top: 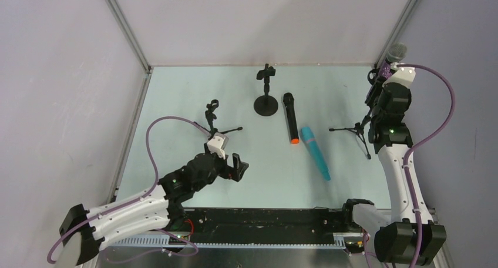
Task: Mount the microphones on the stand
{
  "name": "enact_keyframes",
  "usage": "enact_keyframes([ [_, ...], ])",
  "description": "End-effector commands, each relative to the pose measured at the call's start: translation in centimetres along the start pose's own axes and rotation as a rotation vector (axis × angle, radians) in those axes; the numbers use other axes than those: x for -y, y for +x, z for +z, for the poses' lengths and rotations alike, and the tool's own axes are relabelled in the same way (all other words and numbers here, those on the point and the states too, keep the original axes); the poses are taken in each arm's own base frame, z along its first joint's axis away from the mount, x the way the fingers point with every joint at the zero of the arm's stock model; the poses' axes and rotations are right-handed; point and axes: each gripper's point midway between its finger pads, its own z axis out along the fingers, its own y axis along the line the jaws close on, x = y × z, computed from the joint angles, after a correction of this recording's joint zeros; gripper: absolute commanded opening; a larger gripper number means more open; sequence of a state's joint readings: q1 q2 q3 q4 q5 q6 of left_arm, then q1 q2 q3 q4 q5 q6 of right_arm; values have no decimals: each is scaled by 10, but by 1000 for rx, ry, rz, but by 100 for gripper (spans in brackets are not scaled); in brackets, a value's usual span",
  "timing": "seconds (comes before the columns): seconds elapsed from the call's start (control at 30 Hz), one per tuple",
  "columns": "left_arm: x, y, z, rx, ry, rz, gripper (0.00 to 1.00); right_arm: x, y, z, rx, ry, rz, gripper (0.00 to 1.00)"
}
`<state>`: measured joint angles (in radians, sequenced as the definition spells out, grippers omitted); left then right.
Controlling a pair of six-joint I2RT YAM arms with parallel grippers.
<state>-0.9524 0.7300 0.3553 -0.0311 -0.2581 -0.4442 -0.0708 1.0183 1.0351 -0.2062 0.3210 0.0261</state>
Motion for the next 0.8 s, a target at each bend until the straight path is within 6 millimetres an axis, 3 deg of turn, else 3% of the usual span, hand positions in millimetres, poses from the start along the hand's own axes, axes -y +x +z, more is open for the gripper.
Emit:
enact_keyframes([
  [0.0,-1,-2,1,20,4,-1,100,12,-50,-1,234,50,104,0],
  [0.27,2,-7,2,20,2,-10,100,14,-16,14,174,59,136,0],
  [0.77,1,-31,-8,119,-12,-81,100,10,56,22,28,50,166,0],
])
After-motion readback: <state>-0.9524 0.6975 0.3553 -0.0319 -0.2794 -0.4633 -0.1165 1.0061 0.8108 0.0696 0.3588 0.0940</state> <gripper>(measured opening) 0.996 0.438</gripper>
